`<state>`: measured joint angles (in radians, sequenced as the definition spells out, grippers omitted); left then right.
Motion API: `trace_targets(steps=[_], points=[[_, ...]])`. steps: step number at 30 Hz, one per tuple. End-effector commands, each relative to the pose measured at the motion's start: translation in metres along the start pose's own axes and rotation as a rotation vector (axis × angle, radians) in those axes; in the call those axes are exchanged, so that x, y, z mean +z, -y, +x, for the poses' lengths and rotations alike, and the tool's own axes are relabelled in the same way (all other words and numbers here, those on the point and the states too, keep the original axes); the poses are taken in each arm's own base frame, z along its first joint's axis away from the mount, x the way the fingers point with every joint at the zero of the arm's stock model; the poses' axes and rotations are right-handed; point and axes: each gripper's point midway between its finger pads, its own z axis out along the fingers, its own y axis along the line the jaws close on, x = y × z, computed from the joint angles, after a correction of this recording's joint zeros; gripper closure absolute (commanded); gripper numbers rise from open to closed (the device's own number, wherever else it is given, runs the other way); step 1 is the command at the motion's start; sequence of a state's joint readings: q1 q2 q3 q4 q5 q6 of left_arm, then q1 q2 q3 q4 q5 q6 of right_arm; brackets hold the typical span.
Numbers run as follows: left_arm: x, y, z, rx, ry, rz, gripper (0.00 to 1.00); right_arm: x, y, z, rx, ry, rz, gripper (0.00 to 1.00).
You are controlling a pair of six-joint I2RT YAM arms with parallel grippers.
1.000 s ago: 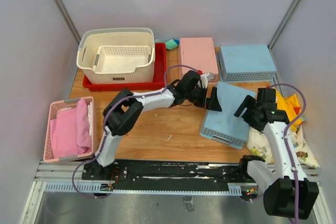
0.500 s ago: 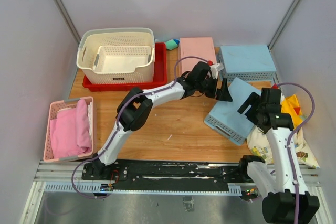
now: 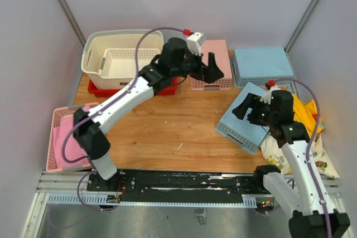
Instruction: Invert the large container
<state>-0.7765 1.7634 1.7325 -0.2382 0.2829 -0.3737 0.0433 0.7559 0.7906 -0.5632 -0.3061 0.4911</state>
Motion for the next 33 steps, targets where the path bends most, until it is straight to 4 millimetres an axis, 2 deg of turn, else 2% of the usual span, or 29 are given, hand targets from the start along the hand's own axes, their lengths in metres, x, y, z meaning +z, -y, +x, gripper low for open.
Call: trace_targets(steps=[1,5,7,9,12,20,22,24,29,33], points=[[-0.049,-0.053,0.019,-0.041,-0.021,-0.209,0.01,0.017,-0.028,0.051,-0.155,-0.186,-0.103,0.22],[-0.103,-0.081,0.008,-0.080,0.059,-0.348,0.01,0.028,-0.037,0.094,-0.242,-0.301,-0.076,0.22],[-0.125,-0.090,0.008,-0.086,0.083,-0.403,0.01,0.036,-0.036,0.103,-0.294,-0.313,-0.038,0.22],[-0.138,-0.095,0.010,-0.097,0.097,-0.430,0.01,0.048,-0.030,0.103,-0.318,-0.311,0.033,0.23],[-0.145,-0.096,0.015,-0.111,0.101,-0.437,0.01,0.070,-0.024,0.093,-0.329,-0.288,0.123,0.23],[-0.150,-0.096,0.028,-0.131,0.089,-0.436,0.01,0.133,-0.028,0.036,-0.314,-0.129,0.350,0.23],[-0.153,-0.095,0.030,-0.137,0.092,-0.436,0.01,0.148,-0.036,0.028,-0.309,-0.127,0.361,0.23],[-0.155,-0.094,0.034,-0.147,0.092,-0.431,0.01,0.164,-0.043,0.029,-0.305,-0.154,0.356,0.23],[-0.160,-0.096,0.042,-0.158,0.100,-0.440,0.01,0.188,-0.056,0.014,-0.288,-0.119,0.366,0.23],[-0.165,-0.095,0.042,-0.153,0.100,-0.449,0.01,0.202,-0.035,0.000,-0.297,-0.100,0.455,0.23]])
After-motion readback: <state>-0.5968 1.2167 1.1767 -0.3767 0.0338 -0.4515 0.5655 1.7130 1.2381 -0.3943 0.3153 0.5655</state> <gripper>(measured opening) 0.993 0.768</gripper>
